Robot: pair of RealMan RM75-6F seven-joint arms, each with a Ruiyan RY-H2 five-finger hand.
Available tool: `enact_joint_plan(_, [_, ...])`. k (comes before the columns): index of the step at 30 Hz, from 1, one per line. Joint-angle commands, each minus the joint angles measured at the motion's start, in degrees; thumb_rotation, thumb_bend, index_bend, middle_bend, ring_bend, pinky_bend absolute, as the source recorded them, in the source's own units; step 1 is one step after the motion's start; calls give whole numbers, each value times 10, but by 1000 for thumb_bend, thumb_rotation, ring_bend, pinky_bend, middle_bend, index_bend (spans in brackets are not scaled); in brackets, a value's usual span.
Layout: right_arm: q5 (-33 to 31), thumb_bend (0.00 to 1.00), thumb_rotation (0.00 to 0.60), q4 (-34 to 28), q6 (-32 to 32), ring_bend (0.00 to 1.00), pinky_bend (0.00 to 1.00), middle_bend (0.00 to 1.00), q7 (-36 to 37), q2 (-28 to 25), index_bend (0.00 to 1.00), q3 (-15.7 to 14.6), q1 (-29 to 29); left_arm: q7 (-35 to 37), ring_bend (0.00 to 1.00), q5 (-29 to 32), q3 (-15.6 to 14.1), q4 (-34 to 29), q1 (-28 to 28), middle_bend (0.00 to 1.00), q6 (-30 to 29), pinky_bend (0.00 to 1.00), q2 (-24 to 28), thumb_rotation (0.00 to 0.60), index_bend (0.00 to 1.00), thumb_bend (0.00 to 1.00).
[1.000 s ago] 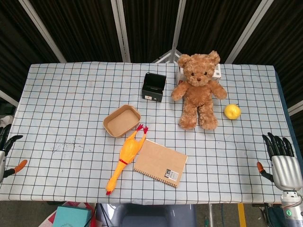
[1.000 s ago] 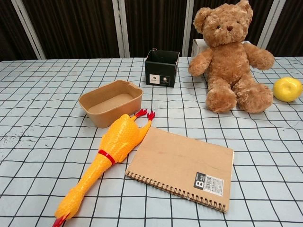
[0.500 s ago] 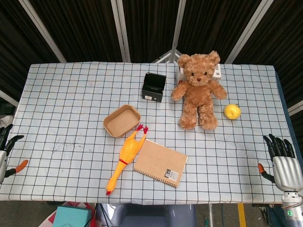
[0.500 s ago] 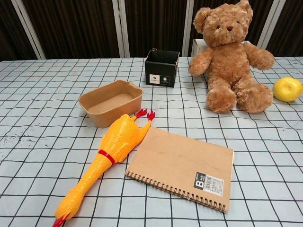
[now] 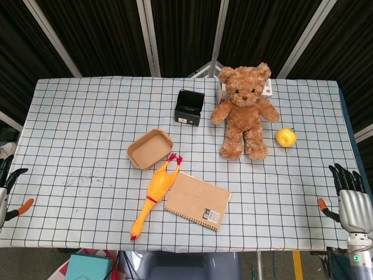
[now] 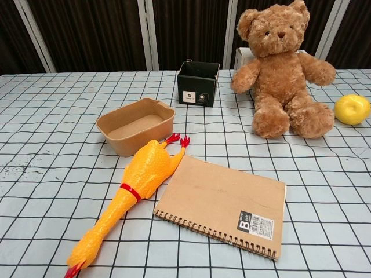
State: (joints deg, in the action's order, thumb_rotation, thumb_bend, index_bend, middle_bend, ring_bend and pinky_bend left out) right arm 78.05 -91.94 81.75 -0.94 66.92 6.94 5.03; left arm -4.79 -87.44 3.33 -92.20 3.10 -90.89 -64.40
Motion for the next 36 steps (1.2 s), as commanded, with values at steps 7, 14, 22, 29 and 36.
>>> enact_joint_plan(7, [-113, 330, 600, 7, -185, 103, 0, 66, 113, -11, 0, 92, 114, -11, 0, 16, 6, -2, 6, 2, 15, 135, -2, 600, 235, 269])
enact_joint_plan(14, [-202, 330, 600, 62, -281, 107, 0, 76, 96, 21, 6, 121, 183, -10, 0, 20, 9, -2, 2, 2, 9, 135, -1, 600, 235, 269])
enact_joint_plan(22, [-299, 330, 600, 150, -338, 107, 0, 89, 63, 77, 43, 147, 251, -11, 0, 38, 16, -1, 3, 2, 14, 135, -1, 600, 235, 269])
enact_joint_plan(29, [-348, 331, 600, 239, -370, 107, 0, 90, 9, 125, 53, 149, 309, -2, 0, 52, 20, -1, 2, 3, 19, 135, 3, 600, 235, 269])
enact_joint_plan(36, [-400, 329, 600, 327, -396, 107, 0, 102, -26, 180, 68, 162, 364, 8, 0, 62, 25, 3, 0, 3, 21, 135, 8, 600, 235, 269])
